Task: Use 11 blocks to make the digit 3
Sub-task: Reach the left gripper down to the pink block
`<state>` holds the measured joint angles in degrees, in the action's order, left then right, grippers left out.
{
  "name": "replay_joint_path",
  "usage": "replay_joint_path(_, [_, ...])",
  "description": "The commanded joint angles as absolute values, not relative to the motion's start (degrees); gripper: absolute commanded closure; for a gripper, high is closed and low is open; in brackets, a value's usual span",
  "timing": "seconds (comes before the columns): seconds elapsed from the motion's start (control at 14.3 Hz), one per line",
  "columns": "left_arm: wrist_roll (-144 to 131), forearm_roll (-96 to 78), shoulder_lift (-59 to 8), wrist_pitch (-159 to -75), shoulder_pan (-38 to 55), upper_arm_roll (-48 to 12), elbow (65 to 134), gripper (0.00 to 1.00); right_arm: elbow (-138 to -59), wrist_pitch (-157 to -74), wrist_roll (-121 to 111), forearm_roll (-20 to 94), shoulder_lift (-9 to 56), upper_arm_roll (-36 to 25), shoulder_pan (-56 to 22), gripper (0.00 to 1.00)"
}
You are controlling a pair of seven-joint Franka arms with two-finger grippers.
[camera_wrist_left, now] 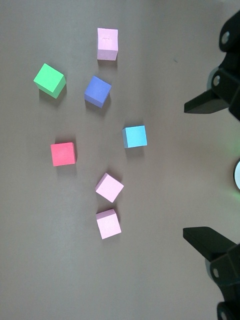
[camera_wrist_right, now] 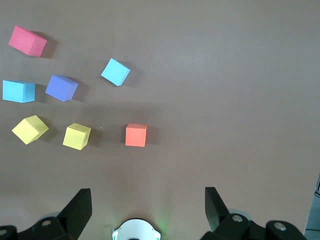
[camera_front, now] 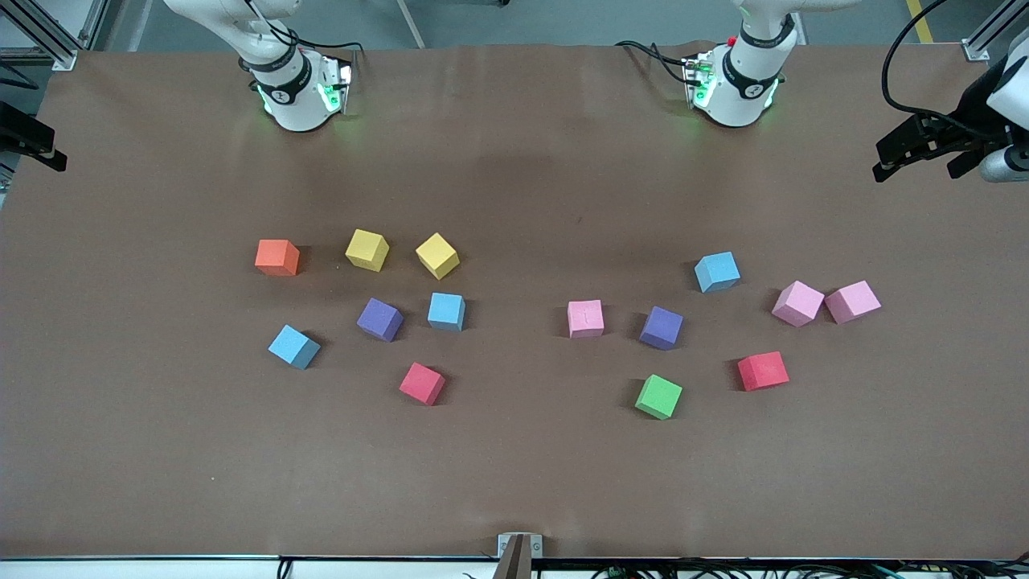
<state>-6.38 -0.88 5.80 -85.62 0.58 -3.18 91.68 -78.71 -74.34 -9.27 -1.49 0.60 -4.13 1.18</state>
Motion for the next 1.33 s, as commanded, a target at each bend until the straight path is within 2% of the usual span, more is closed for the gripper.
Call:
replay_joint_path(0.0, [-5.71, -0.18, 5.27, -84.73, 0.79, -3.16, 90.35, 0.0, -83.56, -76.36, -9.58, 0.42, -3.14, -5.01, 0.52, 0.0])
replay_joint_path(0.28, [-5.63, 0.52, 3.87, -84.73, 1.14, -3.16, 90.26, 0.0, -86.75, -78.05, -9.67, 1.41, -5.71, -6.42, 0.44, 0.0])
replay_joint_path(0.49, [-6.5, -0.79, -0.94, -85.6, 1.84, -5.79, 90.44, 0.0, -86.66, -78.05, -10.02, 1.23, -5.8, -6.42, 0.44, 0.0])
replay_joint_path(0.91, [-13.77, -0.88, -7.99, -98.42, 3.24, -11.33, 95.53, 0.0, -86.66, -77.96, -10.02, 1.23, -5.8, -5.8, 0.26, 0.0])
replay_joint_path(1.26, [-27.57, -0.7, -16.24, -108.61, 11.49, -12.04, 95.71, 0.0, -86.66, -78.05, -9.67, 1.32, -5.8, -5.63, 0.26, 0.0])
